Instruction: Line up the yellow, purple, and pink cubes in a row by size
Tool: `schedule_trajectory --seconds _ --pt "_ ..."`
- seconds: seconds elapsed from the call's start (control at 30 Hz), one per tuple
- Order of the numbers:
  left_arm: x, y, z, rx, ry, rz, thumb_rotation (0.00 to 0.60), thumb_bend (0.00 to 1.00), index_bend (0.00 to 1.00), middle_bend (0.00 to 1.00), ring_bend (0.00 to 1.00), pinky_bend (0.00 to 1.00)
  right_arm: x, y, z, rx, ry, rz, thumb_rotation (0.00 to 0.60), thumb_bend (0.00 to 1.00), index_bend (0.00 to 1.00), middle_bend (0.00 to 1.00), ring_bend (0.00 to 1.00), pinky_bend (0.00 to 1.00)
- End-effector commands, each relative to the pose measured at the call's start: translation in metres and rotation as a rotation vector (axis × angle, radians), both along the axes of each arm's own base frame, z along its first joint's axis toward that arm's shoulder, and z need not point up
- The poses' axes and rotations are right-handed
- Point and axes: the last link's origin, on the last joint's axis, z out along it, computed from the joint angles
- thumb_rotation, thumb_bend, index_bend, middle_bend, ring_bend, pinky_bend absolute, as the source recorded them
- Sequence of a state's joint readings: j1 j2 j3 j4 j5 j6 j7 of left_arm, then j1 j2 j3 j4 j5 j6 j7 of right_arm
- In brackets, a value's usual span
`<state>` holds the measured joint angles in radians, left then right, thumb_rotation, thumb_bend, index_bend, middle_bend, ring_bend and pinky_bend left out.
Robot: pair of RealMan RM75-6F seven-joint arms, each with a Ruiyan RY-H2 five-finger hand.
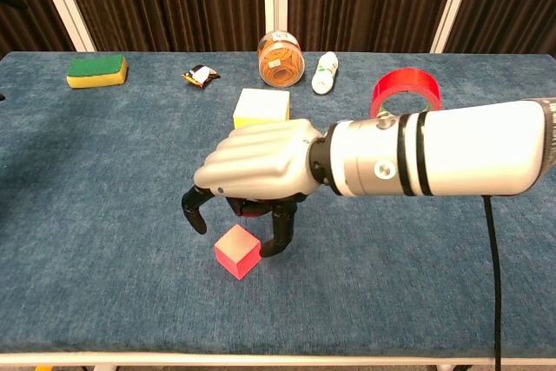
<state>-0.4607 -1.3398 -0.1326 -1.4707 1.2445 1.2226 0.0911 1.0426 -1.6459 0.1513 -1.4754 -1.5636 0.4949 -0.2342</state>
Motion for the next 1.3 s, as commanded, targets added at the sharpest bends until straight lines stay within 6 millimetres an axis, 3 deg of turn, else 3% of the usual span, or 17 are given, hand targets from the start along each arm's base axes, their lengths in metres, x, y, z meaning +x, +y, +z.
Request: schedule_trajectory --seconds 0.03,0.23,0.57,0.7,0.8,0.9,1.1,1.3 --pt "-0.002 0.000 0.000 -0.001 -0.006 0.004 0.600 0.05 0.20 0.07 0.09 0.21 0.001 0.001 -0.005 0.005 0.015 -0.001 0.600 0.09 0.31 0.94 0.95 1.00" --pt "-0.005 -0.001 -0.001 -0.003 -0.008 0.012 0.600 0.05 0.20 0.07 0.09 0.21 0.000 0.001 -0.010 0.010 0.041 -0.013 0.600 0.10 0.29 0.94 0.95 1.00" --pt "-0.010 -0.002 -0.001 0.003 -0.014 0.025 0.600 0.05 0.20 0.07 0.09 0.21 0.001 -0.001 -0.021 0.003 0.068 -0.024 0.600 0.19 0.30 0.94 0.95 1.00" --pt "-0.011 -0.002 -0.001 0.009 -0.014 0.029 0.600 0.05 0.20 0.07 0.09 0.21 0.001 -0.001 -0.022 -0.012 0.067 -0.020 0.600 0.26 0.40 0.94 0.95 1.00" --pt "-0.011 -0.002 -0.001 0.009 -0.014 0.028 0.600 0.05 0.20 0.07 0.09 0.21 0.001 -0.003 -0.022 -0.027 0.058 -0.019 0.600 0.32 0.54 0.94 0.96 1.00" --pt "-0.011 -0.003 0.000 0.011 -0.014 0.028 0.600 0.05 0.20 0.07 0.09 0.21 0.001 -0.009 -0.016 -0.052 0.047 -0.018 0.600 0.33 0.58 0.94 0.96 1.00" --pt "-0.014 -0.005 0.000 0.014 -0.013 0.038 0.600 0.05 0.20 0.07 0.09 0.21 -0.001 -0.040 0.001 -0.142 0.049 0.037 0.600 0.33 0.58 0.94 0.96 1.00" --pt "-0.015 -0.006 -0.001 0.011 -0.010 0.050 0.600 0.04 0.20 0.07 0.09 0.21 -0.008 -0.060 0.003 -0.199 0.085 0.183 0.600 0.32 0.57 0.94 0.96 1.00"
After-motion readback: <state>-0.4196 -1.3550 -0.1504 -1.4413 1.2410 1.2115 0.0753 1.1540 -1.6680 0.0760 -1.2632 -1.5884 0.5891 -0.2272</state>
